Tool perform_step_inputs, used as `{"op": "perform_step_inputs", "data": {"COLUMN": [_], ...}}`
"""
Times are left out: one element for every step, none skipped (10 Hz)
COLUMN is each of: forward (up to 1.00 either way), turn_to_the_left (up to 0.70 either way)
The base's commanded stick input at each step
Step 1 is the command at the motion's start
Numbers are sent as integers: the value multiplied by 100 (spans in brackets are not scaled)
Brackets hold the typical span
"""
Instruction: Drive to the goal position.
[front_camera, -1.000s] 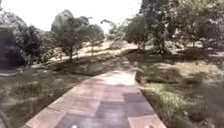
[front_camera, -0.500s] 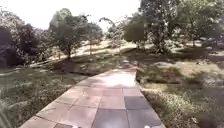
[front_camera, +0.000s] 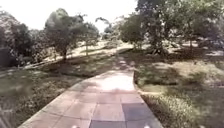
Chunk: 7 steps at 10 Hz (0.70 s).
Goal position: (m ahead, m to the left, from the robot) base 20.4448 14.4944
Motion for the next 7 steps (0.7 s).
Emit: {"op": "perform_step_inputs", "data": {"forward": [45,45,45,45,45,45,45], "turn_to_the_left": [0,0,0,0,0,0,0]}}
